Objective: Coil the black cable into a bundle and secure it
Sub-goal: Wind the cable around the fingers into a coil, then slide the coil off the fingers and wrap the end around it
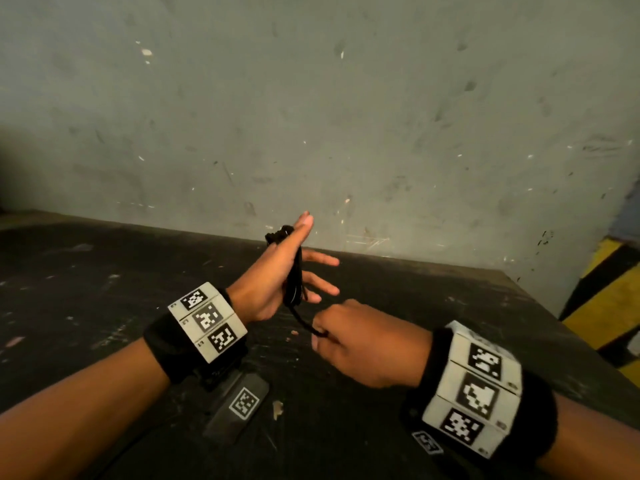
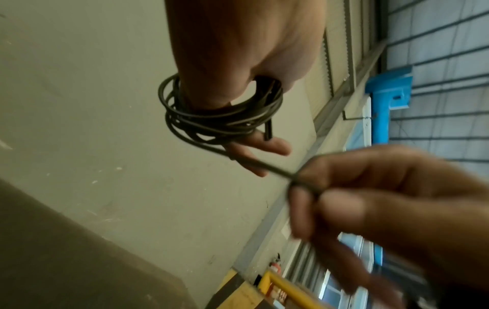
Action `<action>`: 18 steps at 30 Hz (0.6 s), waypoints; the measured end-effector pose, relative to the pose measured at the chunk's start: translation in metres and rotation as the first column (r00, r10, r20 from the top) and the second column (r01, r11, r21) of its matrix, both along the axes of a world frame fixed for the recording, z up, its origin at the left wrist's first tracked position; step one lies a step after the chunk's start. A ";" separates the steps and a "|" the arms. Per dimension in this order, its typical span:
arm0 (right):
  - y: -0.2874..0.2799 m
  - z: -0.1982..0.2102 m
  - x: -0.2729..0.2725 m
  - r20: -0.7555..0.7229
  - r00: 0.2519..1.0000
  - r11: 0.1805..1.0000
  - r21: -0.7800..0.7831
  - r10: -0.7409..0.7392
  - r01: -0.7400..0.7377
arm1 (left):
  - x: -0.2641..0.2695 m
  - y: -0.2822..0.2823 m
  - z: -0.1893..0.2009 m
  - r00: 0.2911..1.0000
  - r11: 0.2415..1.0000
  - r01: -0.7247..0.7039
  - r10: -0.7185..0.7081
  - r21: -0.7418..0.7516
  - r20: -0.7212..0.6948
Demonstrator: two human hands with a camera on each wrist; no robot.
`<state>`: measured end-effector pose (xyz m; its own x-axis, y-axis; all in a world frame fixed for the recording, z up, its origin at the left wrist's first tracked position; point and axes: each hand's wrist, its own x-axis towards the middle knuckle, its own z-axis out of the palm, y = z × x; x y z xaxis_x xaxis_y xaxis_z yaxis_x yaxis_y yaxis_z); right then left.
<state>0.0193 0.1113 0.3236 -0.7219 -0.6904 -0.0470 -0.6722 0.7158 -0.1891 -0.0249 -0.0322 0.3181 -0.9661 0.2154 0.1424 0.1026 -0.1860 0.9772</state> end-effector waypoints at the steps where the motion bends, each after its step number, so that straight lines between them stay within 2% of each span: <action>1: 0.002 0.007 0.004 -0.042 0.999 0.999 0.031 0.018 -0.017 | 0.001 0.002 -0.002 1.000 0.999 -0.014 0.014 -0.043 -0.011; 4: 0.006 0.026 0.010 -0.205 0.976 0.997 0.024 0.079 -0.075 | 0.004 0.007 -0.010 1.000 0.987 0.010 -0.012 -0.159 -0.014; 6: 0.008 0.035 0.005 -0.281 0.954 0.995 0.013 0.101 -0.101 | 0.010 0.011 -0.014 0.997 0.982 0.080 -0.082 -0.173 -0.005; 13: 0.022 0.044 -0.017 -0.339 0.919 0.972 -0.047 0.202 -0.231 | 0.023 0.017 -0.019 0.976 0.942 0.210 -0.217 -0.263 0.003; 16: 0.025 0.037 -0.020 -0.425 0.889 0.960 -0.132 0.168 -0.245 | 0.023 0.017 -0.024 0.968 0.932 0.247 -0.251 -0.266 0.022; 18: 0.027 0.030 -0.021 -0.464 0.874 0.941 -0.205 0.147 -0.267 | 0.024 0.018 -0.025 0.946 0.921 0.322 -0.324 -0.217 0.026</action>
